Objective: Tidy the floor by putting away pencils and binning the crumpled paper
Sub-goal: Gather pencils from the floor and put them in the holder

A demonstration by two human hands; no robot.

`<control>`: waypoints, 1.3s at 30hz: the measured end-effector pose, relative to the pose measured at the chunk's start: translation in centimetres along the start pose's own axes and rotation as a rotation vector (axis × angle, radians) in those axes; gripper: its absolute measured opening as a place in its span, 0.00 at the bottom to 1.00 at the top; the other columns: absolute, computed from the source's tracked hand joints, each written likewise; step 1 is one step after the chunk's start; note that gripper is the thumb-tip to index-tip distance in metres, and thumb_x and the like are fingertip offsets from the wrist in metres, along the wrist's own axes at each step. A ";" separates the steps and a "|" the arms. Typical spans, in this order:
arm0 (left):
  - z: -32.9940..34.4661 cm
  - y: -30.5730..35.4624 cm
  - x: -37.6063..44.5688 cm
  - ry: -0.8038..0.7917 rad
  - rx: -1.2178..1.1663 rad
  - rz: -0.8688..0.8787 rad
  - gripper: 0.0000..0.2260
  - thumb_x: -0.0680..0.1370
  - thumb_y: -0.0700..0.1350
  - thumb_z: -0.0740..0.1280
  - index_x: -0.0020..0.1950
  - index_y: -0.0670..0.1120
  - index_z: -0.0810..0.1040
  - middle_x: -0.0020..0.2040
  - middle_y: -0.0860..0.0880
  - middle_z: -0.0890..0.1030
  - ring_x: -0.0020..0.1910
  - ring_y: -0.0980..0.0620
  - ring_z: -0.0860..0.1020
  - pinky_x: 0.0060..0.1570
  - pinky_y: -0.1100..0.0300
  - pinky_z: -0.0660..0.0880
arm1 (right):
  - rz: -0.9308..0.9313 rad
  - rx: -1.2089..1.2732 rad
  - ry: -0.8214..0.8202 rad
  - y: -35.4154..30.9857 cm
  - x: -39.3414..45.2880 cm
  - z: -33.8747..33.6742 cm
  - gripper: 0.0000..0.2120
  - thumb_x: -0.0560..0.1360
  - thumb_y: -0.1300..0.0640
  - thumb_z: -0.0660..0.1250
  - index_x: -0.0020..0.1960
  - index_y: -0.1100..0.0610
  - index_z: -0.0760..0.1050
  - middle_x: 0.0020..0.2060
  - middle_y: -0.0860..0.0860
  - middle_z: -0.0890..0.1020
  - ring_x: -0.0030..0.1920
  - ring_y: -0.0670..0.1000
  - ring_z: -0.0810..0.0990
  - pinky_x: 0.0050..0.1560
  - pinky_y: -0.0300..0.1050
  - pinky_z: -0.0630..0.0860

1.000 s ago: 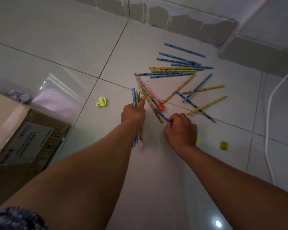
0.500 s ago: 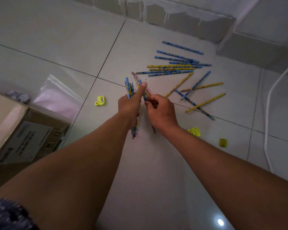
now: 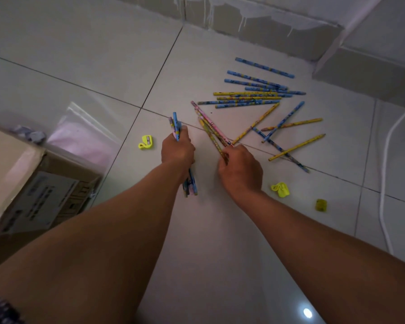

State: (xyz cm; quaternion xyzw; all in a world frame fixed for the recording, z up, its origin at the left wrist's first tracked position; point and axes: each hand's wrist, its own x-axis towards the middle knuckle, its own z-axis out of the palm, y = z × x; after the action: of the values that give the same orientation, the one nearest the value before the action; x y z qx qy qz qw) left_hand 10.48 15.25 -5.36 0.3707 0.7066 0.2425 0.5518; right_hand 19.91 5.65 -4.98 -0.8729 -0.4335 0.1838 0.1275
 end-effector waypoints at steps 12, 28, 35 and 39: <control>-0.5 0.0 0.0 -0.021 0.101 0.001 0.19 0.70 0.62 0.75 0.36 0.49 0.75 0.33 0.48 0.75 0.33 0.47 0.73 0.40 0.54 0.74 | 0.030 0.160 -0.004 -1.2 -1.0 1.7 0.09 0.75 0.58 0.64 0.53 0.53 0.79 0.51 0.52 0.82 0.53 0.57 0.79 0.50 0.48 0.73; -0.8 2.6 2.2 0.034 0.056 -0.021 0.21 0.73 0.65 0.71 0.40 0.47 0.77 0.36 0.47 0.77 0.32 0.47 0.72 0.38 0.57 0.70 | -0.015 0.471 0.158 -3.9 1.7 1.2 0.12 0.73 0.56 0.66 0.54 0.52 0.82 0.48 0.49 0.83 0.48 0.51 0.81 0.51 0.50 0.79; -0.6 2.6 2.1 -0.025 0.008 -0.062 0.21 0.77 0.63 0.67 0.46 0.45 0.78 0.36 0.47 0.76 0.31 0.51 0.74 0.38 0.57 0.78 | -0.009 0.001 0.096 -3.0 4.1 1.3 0.17 0.78 0.56 0.60 0.65 0.52 0.76 0.58 0.53 0.77 0.59 0.58 0.74 0.57 0.53 0.69; -0.6 1.8 2.5 -0.036 0.042 -0.003 0.18 0.78 0.60 0.68 0.40 0.46 0.79 0.33 0.48 0.77 0.28 0.50 0.73 0.33 0.59 0.75 | 0.049 -0.061 0.065 -2.9 4.2 1.7 0.16 0.79 0.57 0.60 0.65 0.51 0.75 0.58 0.53 0.76 0.60 0.57 0.73 0.58 0.54 0.68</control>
State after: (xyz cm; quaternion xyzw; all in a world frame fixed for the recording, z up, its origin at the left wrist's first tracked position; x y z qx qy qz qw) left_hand 10.12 18.33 -5.31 0.3854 0.7020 0.2199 0.5571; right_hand 19.42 10.84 -6.31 -0.8922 -0.4133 0.1452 0.1100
